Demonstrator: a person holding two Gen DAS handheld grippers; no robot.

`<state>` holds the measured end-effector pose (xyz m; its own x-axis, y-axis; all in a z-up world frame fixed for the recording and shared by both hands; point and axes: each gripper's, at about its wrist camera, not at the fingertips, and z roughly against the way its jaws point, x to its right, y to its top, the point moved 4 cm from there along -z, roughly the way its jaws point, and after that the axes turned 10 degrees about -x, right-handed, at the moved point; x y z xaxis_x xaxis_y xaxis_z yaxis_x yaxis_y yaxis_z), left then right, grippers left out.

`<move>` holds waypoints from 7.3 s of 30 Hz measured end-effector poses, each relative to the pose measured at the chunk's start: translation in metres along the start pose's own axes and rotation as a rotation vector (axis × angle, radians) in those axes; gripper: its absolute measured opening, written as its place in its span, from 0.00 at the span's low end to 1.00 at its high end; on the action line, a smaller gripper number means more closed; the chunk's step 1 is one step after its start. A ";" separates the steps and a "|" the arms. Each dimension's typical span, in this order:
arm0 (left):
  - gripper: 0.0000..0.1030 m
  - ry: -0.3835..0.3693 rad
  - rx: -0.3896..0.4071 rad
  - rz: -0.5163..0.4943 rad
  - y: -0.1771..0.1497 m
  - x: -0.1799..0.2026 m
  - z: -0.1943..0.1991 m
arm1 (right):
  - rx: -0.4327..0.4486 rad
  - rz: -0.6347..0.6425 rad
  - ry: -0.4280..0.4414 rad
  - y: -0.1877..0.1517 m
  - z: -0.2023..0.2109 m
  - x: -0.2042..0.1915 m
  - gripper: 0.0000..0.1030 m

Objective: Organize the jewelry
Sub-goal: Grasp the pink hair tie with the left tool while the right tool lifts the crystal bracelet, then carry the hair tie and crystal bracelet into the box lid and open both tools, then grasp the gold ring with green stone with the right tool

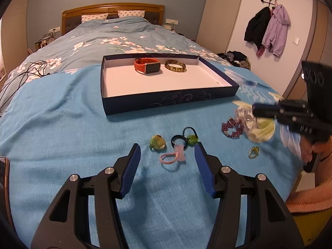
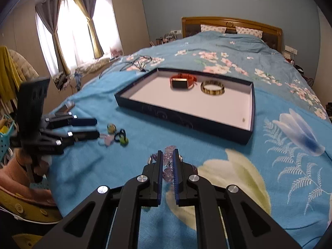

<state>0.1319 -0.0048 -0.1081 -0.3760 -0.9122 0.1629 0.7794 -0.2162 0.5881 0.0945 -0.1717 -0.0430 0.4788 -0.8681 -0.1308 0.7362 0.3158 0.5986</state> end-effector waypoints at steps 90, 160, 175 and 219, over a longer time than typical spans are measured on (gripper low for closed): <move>0.15 0.059 0.002 -0.018 0.125 -0.024 -0.045 | 0.136 -0.106 -0.008 0.135 -0.048 0.044 0.07; 0.47 0.084 0.070 0.002 0.130 -0.038 -0.022 | 0.044 -0.092 -0.009 0.066 -0.030 0.049 0.36; 0.47 0.034 0.027 -0.044 0.054 -0.012 0.002 | -0.026 -0.112 -0.002 -0.005 -0.015 0.037 0.36; 0.45 -0.021 -0.016 -0.123 0.015 0.029 -0.006 | -0.095 -0.012 0.051 -0.044 -0.028 -0.020 0.07</move>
<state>0.1358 -0.0364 -0.0991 -0.4795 -0.8711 0.1065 0.7343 -0.3319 0.5922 0.0656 -0.1580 -0.0890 0.4918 -0.8521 -0.1791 0.7830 0.3427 0.5191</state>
